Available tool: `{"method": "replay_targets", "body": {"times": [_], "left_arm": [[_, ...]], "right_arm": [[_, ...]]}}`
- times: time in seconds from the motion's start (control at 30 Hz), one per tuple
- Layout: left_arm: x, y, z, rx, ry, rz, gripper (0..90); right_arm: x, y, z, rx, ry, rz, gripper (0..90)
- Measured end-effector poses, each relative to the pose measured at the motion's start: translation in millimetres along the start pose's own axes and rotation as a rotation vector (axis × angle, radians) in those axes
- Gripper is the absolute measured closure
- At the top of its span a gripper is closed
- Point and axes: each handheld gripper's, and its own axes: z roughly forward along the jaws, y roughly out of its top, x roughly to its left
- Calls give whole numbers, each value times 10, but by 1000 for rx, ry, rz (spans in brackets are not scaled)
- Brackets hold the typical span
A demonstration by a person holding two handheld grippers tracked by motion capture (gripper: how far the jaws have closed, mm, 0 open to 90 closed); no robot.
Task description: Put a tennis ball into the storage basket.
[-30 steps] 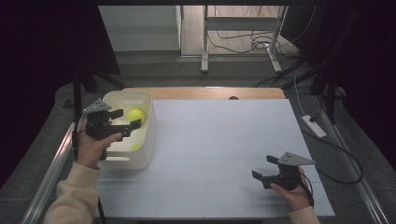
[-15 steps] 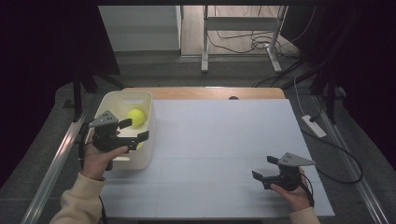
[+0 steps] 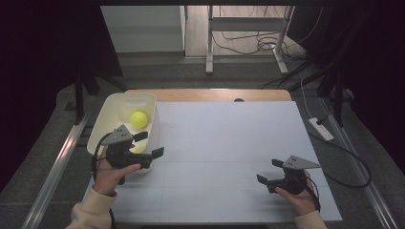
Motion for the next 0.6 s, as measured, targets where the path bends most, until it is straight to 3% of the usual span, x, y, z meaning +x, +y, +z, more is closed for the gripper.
{"method": "replay_targets", "body": {"times": [0.3,0.4,0.6], "left_arm": [[-169,-71,102,9,-57,33,138],[-246,-115,152,26,-70,72,137],[-344,-205,250,48,-109,95,138]], "right_arm": [[11,-3,-19,-1,-5,1,94],[13,-3,-18,-1,-5,1,94],[13,0,-7,-4,-2,0,94]]}}
